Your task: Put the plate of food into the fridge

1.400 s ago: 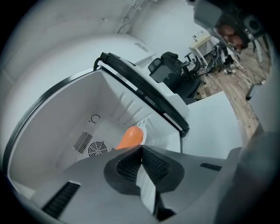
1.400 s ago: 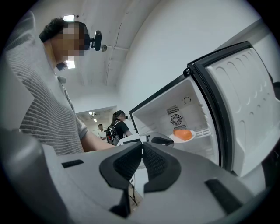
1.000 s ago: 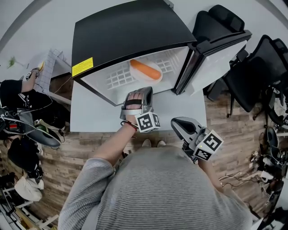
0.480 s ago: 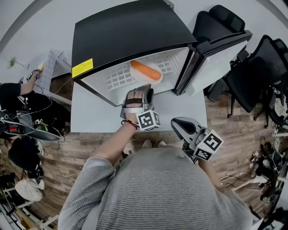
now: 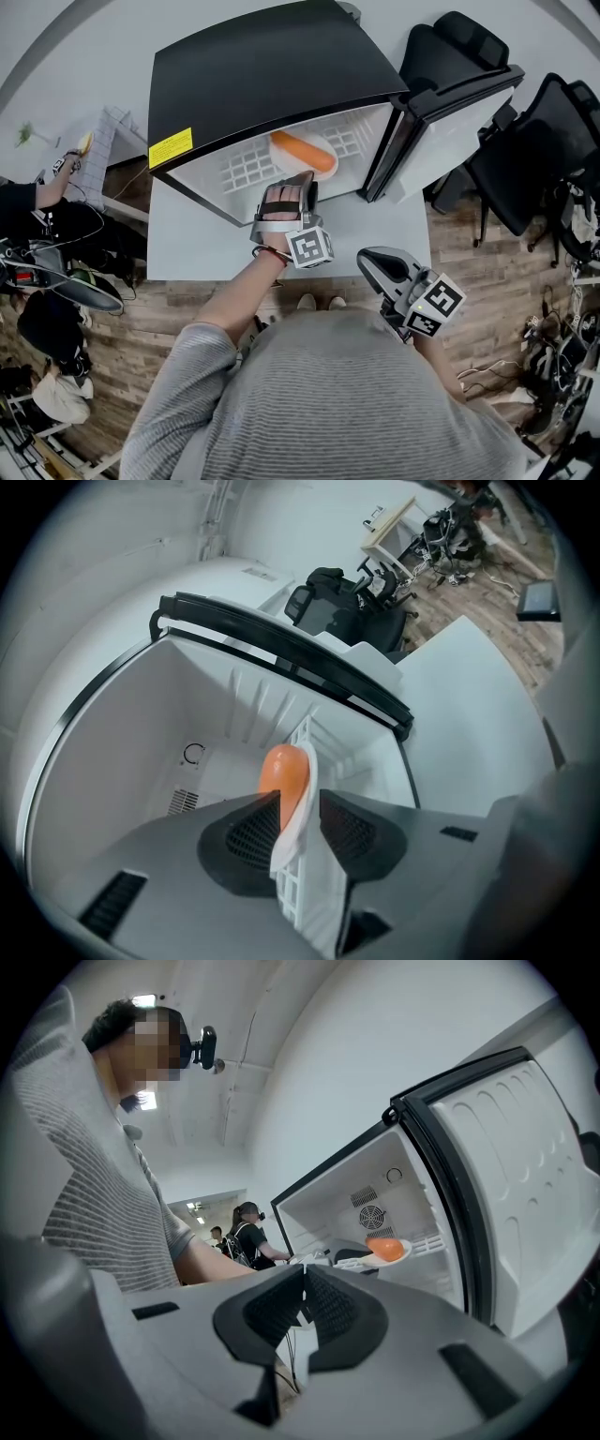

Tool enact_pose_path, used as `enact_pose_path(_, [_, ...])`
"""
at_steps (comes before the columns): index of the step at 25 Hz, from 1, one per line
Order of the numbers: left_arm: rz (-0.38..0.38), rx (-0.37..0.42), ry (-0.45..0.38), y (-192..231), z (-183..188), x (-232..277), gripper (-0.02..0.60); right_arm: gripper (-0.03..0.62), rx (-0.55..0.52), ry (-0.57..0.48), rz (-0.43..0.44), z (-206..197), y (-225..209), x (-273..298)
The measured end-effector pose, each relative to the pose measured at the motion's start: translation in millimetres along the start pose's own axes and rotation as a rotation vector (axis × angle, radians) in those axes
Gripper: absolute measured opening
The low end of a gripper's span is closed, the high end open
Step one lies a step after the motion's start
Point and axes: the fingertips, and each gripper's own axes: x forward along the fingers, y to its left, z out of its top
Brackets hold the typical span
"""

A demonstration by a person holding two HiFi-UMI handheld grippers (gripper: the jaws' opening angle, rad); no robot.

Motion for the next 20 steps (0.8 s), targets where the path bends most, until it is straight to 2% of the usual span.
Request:
enact_pose_path(4, [-0.010,0.042,0.004,0.2,3.3,0.1,0.118,0.015,0.002,0.001,-0.002,-0.7,-1.2,1.1])
enact_pose_path(9, [-0.030,0.057,0.003,-4.6,8.3,0.5,0.115,0.015,0.006,-0.001,-0.008,-1.3,-3.8,0.2])
enact_pose_path(13, [-0.037,0.058,0.006,-9.0,6.7,3.9,0.035,0.014,0.010,0.000,-0.014,-1.3,-6.3,0.4])
enact_pose_path(20, [-0.036,0.066,0.020,-5.9,7.5,5.1,0.032,0.015,0.012,0.003,-0.013,-2.2,-8.0,1.8])
